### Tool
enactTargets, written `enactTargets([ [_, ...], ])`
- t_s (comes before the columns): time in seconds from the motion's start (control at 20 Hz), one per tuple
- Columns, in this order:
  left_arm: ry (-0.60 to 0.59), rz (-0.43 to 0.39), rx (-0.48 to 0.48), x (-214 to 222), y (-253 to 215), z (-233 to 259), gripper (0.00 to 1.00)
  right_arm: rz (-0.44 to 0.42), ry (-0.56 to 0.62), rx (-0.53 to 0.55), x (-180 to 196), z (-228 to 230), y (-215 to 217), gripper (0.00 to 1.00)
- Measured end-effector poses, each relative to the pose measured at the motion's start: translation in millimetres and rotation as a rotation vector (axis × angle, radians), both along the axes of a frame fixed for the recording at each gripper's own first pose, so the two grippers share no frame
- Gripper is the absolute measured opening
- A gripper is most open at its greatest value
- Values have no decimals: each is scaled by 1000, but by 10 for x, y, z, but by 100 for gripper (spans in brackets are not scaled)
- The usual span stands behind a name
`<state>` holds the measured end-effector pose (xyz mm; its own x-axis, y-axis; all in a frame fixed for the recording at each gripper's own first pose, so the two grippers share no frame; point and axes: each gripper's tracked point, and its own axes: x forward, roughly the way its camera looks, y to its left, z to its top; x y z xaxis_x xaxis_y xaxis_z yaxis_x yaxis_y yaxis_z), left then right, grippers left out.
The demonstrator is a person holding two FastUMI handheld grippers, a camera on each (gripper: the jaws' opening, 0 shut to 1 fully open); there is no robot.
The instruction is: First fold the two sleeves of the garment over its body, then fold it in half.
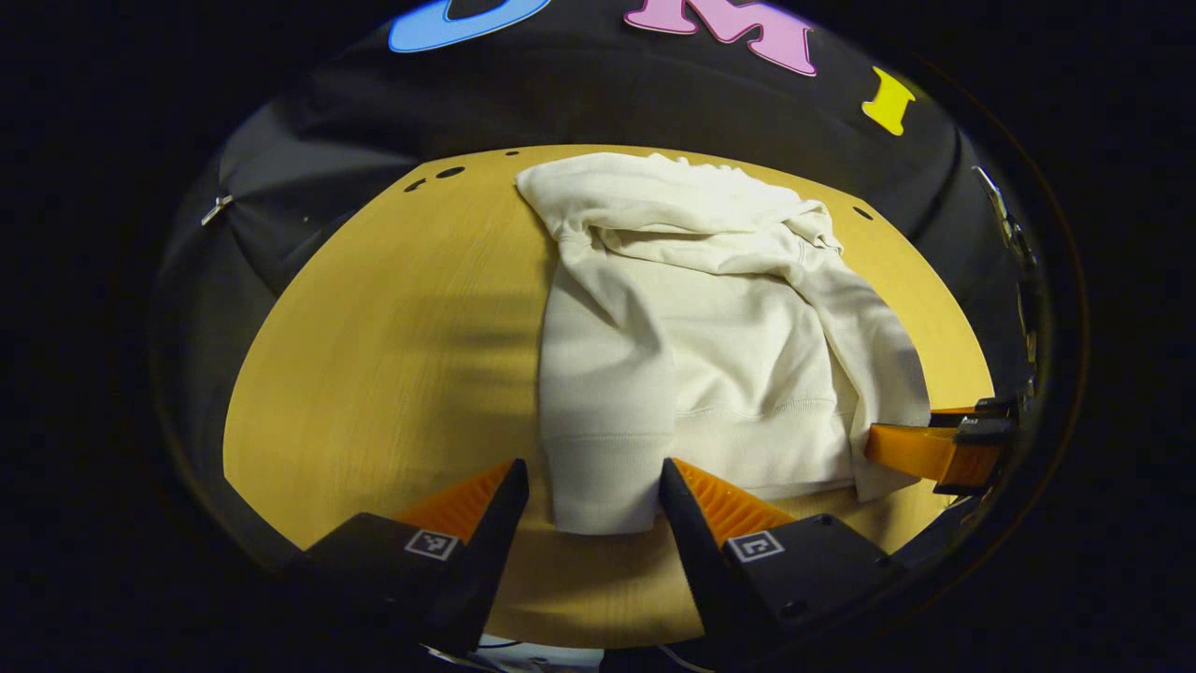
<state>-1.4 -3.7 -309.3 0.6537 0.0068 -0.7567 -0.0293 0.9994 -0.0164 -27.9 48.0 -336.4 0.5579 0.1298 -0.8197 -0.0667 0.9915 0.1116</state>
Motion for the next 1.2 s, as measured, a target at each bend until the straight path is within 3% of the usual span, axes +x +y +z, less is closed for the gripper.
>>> enactTargets([
  [0.05,4,-25,5,4,-59,11,82,-1,7,6,18,-16,12,65],
  [0.1,16,-38,4,-1,-116,1,58,-8,29,15,-1,-24,21,62],
  [0.15,23,-43,0,17,-159,2,50,-18,43,29,5,-7,34,57],
  [0.2,32,-36,0,23,-173,12,35,-33,57,44,18,-11,38,53],
  [0.25,39,-32,4,34,-186,25,27,-36,66,58,23,-10,33,44],
  [0.35,43,-34,-5,48,-190,38,19,-52,60,74,21,9,22,25],
  [0.4,37,-36,-17,53,-194,36,14,-38,53,75,33,5,18,8],
  [0.45,38,-40,-27,58,-195,45,11,-14,53,74,25,8,26,17],
  [0.55,47,-59,-44,65,-187,49,7,19,41,66,31,35,21,11],
  [0.9,38,-34,-143,108,-144,403,6,28,-6,100,117,307,70,10],
  [1.2,15,-28,-231,396,-176,905,6,10,-74,182,551,786,224,10],
])
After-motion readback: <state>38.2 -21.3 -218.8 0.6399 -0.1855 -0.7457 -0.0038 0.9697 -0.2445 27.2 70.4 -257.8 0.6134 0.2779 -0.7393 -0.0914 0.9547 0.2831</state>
